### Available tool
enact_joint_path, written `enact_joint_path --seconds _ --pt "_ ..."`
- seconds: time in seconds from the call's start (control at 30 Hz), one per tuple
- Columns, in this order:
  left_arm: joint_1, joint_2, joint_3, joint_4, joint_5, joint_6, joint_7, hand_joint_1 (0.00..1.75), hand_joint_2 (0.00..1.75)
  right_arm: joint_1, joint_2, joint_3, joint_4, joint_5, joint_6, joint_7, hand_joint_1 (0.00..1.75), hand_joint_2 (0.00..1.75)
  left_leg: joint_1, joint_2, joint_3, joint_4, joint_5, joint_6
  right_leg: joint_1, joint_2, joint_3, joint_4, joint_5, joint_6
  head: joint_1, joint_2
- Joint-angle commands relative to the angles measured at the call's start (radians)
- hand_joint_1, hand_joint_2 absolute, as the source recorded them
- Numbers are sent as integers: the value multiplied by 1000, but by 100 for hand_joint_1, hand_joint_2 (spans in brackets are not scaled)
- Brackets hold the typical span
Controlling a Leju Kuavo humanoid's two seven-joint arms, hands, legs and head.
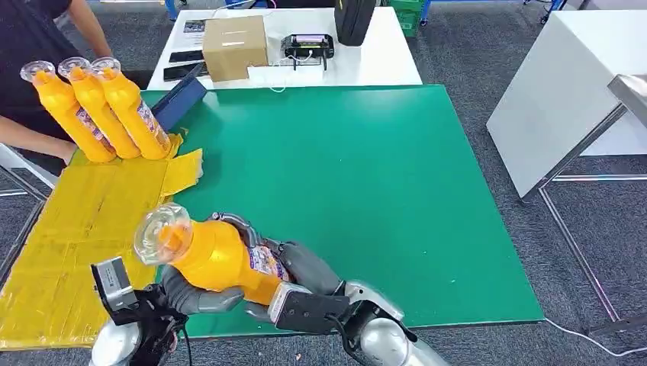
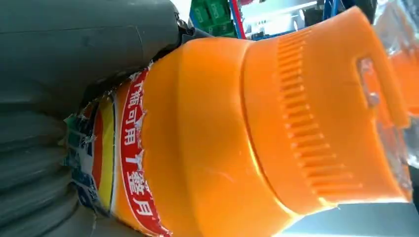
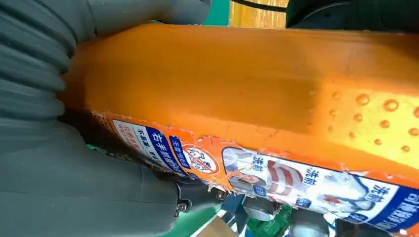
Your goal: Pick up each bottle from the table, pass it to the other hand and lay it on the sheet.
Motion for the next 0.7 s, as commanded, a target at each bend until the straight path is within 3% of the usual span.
enact_joint_path --seconds 0.03,0.07,0.13,0.17,0.3,0.37,0.47,0.53,0.7 --pt "-9 14 16 20 -101 72 -18 175 175 9 -33 5 23 58 -52 18 0 175 1 -2 4 -1 -1 -1 0 4 4 -1 -1 -1 0 0" --pt "-4 17 28 9 -169 110 -27 175 175 26 -38 -13 3 110 -75 34 0 0 1 -2 4 -1 -1 -1 0 4 4 -1 -1 -1 0 0" --pt "11 20 50 2 -205 118 -35 175 175 22 -101 -14 -26 116 -83 45 0 0 1 -2 4 -1 -1 -1 0 3 4 -1 -1 -1 0 0" --pt "11 20 50 2 -205 118 -35 175 175 22 -101 -14 -26 116 -83 45 0 0 1 -2 3 0 -1 0 0 3 3 -1 -1 -1 0 0" --pt "18 35 116 -21 -604 343 -63 175 175 142 -102 -123 -147 163 -159 13 0 0 1 -4 2 0 -1 -1 0 1 3 -1 -2 -1 0 0" --pt "19 39 136 -25 -603 337 -67 175 175 163 -111 -137 -180 170 -155 13 0 0 0 -4 1 0 0 -1 0 0 2 0 -1 -1 0 0" --pt "12 61 178 -12 -992 546 -29 175 175 216 -106 -198 -242 181 -164 11 0 0 1 -3 3 0 -2 -1 0 3 3 0 -2 -2 0 0" --pt "2 87 219 28 -1143 604 8 175 175 243 -129 -234 -290 186 -169 7 0 0 0 -4 1 0 0 -1 0 0 1 0 -1 -1 0 0" --pt "-8 91 225 54 -1156 614 1 175 175 236 -140 -258 -285 167 -158 -5 0 0 0 -3 3 0 -1 -1 0 3 3 0 -1 -1 0 0"
